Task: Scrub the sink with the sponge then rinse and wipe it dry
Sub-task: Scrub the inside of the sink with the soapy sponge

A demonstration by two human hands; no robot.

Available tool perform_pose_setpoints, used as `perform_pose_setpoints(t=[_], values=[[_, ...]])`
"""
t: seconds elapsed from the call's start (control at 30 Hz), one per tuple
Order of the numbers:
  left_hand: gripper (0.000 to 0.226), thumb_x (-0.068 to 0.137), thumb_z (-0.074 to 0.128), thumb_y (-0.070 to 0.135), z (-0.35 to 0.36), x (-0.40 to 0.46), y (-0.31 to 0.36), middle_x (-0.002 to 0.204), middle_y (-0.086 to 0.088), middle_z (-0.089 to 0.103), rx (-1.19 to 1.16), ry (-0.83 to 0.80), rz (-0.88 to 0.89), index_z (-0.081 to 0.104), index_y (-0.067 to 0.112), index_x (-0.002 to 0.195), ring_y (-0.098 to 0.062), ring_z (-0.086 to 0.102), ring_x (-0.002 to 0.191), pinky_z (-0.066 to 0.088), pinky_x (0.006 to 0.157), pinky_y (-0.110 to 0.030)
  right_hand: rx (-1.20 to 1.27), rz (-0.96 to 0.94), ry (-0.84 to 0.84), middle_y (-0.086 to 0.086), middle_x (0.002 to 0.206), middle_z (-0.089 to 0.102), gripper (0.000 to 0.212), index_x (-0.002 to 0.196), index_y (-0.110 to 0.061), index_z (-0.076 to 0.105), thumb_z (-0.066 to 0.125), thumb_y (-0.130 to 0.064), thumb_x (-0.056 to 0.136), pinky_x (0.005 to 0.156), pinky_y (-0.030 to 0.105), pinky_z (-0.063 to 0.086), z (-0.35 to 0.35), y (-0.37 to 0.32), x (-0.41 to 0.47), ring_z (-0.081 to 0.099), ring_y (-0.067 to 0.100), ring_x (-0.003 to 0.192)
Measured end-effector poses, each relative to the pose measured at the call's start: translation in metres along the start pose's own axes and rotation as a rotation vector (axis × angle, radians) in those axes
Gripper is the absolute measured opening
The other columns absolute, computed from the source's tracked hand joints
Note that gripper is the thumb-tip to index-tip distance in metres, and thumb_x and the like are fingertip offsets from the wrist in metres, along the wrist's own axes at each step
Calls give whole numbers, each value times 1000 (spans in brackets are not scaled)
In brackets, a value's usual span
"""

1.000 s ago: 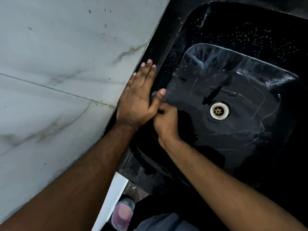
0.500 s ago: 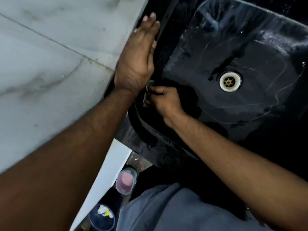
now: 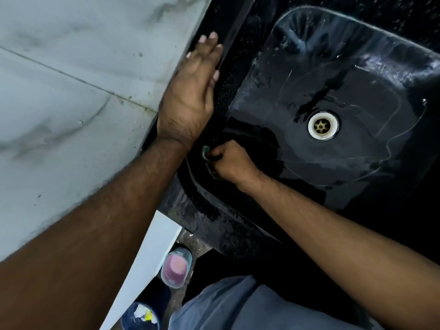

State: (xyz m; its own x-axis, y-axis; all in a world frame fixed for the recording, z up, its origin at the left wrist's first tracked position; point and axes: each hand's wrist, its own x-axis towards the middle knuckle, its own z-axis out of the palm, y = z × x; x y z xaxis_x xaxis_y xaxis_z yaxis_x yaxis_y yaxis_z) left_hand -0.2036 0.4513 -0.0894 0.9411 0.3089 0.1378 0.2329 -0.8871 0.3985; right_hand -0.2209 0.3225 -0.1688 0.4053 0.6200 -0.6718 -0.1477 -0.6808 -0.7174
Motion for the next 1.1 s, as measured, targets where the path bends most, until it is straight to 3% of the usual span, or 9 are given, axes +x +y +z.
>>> perform_pose_setpoints(t=[0.1,0.23,0.37,0.5,0.63,0.73,0.8,0.97,1.1], values=[[43,103,41,6,0,0,0,156,-12,41,12,13,19,48,1,144,-23,33,148,29,120,-40,109,133,5,0,64,57,24,74,-14,71,60,6,77,69,35,54,0,-2,17,57,20,65],[42,102,41,5,1,1,-3,155,-13,42,-1,29,41,49,0,143,-24,34,147,31,119,-42,46,22,-33,-3,87,70,30,99,-12,78,65,4,77,67,18,55,-4,-12,0,65,10,78],[42,103,40,7,4,1,-6,156,-12,41,-9,24,33,49,1,144,-23,33,148,31,120,-42,-130,-60,23,0,97,73,23,100,-12,77,63,-2,85,61,14,47,-1,-9,-5,67,11,85],[44,103,40,10,6,3,-8,158,-8,38,-6,-15,22,46,5,147,-20,29,150,27,122,-39,-173,59,28,7,118,70,36,119,-12,72,66,-4,85,80,19,51,-1,3,17,67,20,104],[44,103,39,12,4,6,-8,157,-9,40,5,-22,11,47,5,146,-22,32,148,26,122,-31,-335,-118,-67,1,119,71,35,118,-20,73,66,-7,87,92,23,51,-18,2,-8,65,19,110],[42,102,42,11,-3,-2,-2,153,-9,46,-98,-1,-47,53,4,142,-21,38,145,23,119,-17,-396,-269,-159,-6,114,72,32,114,-20,75,66,-5,88,76,6,42,-40,-2,-51,62,5,100],[39,102,46,12,-11,-14,8,147,-11,52,-260,30,-124,55,3,139,-20,44,140,30,118,-22,-368,-276,-173,-8,110,73,32,112,-21,76,67,-4,87,68,-2,33,-50,2,-66,56,-3,92],[43,105,44,23,-20,-102,45,146,-11,51,-139,49,-234,49,2,142,-24,44,139,33,117,-35,-504,-161,-218,-5,120,70,49,121,-27,72,61,4,84,77,13,40,-44,19,-35,64,12,107],[48,105,37,27,-7,-150,62,154,-11,42,-29,28,-290,43,2,146,-23,28,149,24,121,-44,-547,-160,-293,-5,110,74,51,118,-27,73,64,3,78,79,22,52,-52,26,-27,67,11,96]])
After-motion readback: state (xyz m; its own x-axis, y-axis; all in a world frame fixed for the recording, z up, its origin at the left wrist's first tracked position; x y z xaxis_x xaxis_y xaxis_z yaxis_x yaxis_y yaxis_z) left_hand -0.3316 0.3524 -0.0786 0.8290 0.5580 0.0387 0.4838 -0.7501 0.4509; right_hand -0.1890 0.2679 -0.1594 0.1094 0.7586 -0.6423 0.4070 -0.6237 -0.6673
